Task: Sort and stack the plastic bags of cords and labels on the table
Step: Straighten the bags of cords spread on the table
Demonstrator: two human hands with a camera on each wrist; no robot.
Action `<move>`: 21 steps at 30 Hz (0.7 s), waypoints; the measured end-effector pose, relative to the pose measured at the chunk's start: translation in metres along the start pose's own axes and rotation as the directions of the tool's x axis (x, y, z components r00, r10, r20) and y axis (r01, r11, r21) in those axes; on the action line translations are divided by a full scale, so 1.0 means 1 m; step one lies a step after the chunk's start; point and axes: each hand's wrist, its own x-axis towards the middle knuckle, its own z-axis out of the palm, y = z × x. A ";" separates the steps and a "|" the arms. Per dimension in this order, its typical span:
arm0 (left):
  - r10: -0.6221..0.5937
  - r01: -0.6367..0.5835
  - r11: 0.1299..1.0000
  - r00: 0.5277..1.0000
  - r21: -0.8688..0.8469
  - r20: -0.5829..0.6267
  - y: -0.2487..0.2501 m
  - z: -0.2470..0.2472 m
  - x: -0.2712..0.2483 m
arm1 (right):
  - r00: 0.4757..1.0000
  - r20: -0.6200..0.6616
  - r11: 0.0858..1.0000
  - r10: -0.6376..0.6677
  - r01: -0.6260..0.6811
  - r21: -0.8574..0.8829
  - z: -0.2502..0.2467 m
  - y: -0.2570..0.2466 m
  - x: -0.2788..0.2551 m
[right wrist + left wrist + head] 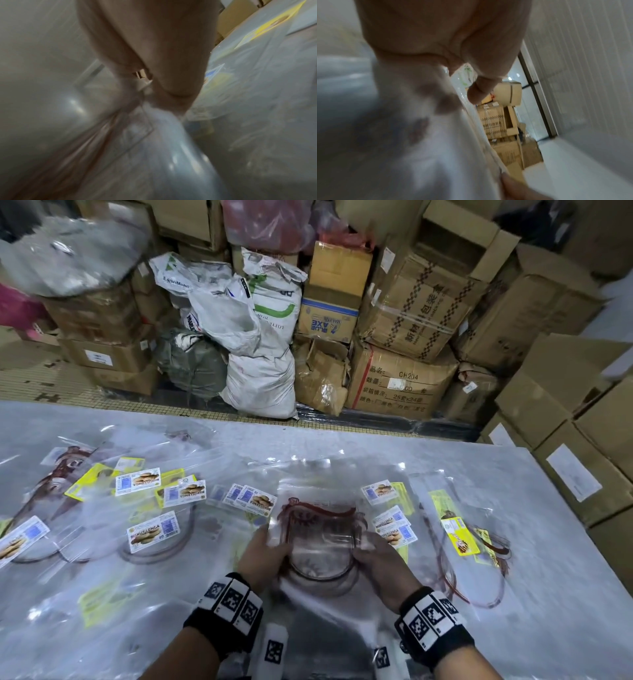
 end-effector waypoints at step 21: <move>0.014 0.005 0.984 0.995 -0.180 0.102 -0.019 -0.002 -0.009 | 0.943 -0.234 0.969 0.237 -0.246 -0.010 0.000 0.012 -0.001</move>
